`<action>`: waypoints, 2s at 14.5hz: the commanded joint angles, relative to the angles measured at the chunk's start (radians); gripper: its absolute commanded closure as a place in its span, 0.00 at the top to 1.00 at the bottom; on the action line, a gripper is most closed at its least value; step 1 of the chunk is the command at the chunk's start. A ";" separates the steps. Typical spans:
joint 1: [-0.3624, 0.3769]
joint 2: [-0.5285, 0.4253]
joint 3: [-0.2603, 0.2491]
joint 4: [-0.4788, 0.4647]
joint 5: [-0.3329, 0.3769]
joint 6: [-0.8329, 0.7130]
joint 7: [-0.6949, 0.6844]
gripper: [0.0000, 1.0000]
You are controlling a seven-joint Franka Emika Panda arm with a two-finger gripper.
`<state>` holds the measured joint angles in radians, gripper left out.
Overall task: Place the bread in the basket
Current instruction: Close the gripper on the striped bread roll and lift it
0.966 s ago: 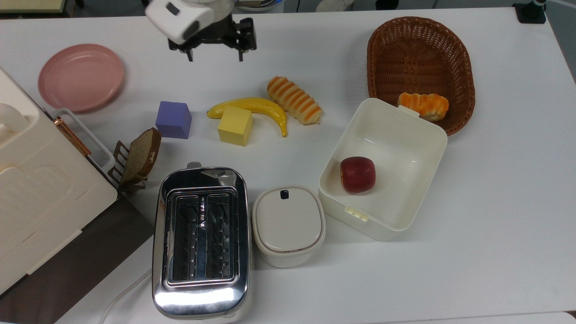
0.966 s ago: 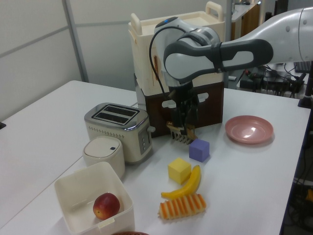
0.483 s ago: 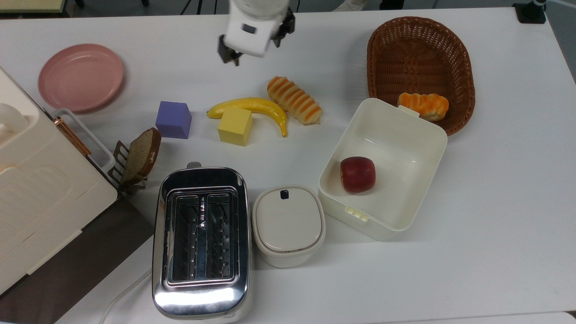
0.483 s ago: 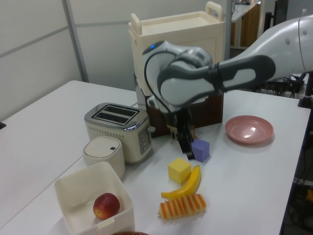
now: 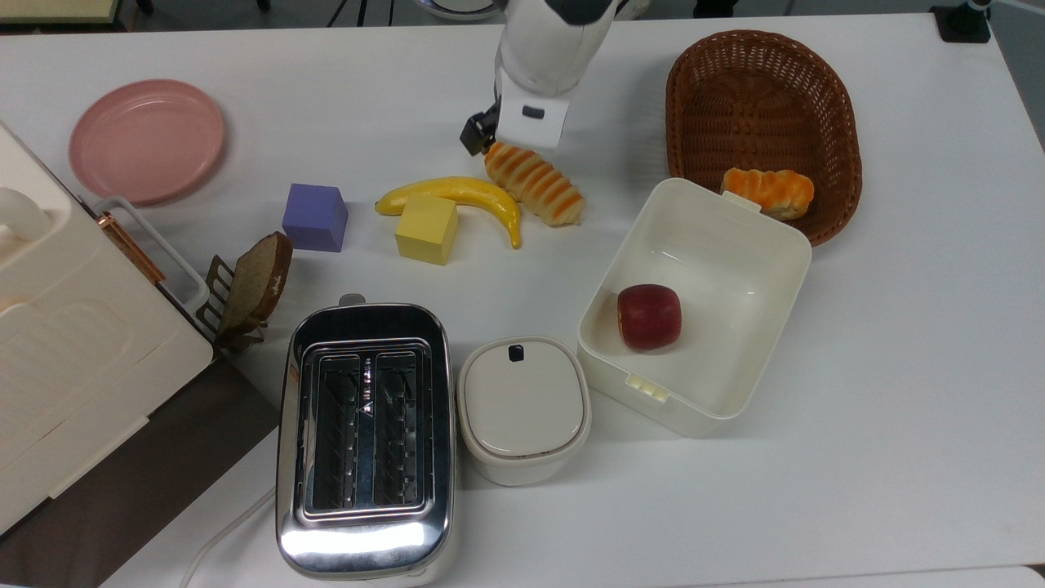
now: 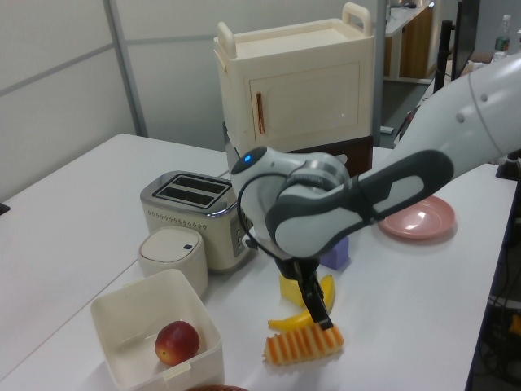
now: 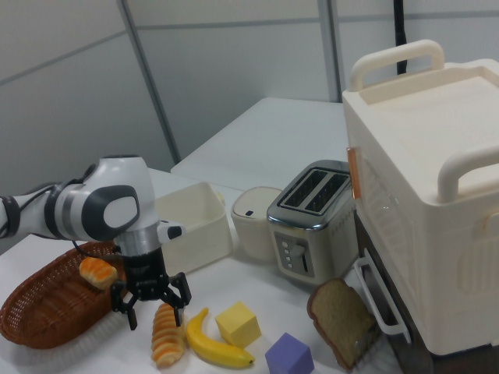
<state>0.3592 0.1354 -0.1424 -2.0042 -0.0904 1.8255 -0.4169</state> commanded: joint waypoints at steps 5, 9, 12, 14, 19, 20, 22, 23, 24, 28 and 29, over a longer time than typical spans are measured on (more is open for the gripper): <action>0.087 0.194 -0.020 -0.002 -0.118 0.205 0.219 0.90; 0.095 0.176 -0.020 0.016 -0.121 0.196 0.233 0.69; 0.090 0.168 -0.020 0.018 -0.121 0.195 0.233 0.61; 0.090 0.129 -0.020 0.018 -0.121 0.160 0.233 0.58; 0.101 0.024 -0.019 0.085 -0.100 -0.017 0.224 0.56; 0.102 0.021 -0.019 0.108 -0.080 -0.046 0.222 0.55; 0.102 0.010 -0.017 0.128 -0.043 -0.072 0.217 0.55; 0.104 0.001 -0.017 0.131 -0.042 -0.074 0.219 0.54; 0.104 -0.008 -0.016 0.148 -0.041 -0.090 0.219 0.55; 0.087 0.013 -0.020 0.144 -0.014 -0.103 0.265 1.00; 0.080 0.018 -0.020 0.140 -0.014 -0.100 0.311 1.00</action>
<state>0.4436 0.1483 -0.1506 -1.8575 -0.1242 1.7392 -0.1795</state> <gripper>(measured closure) 0.154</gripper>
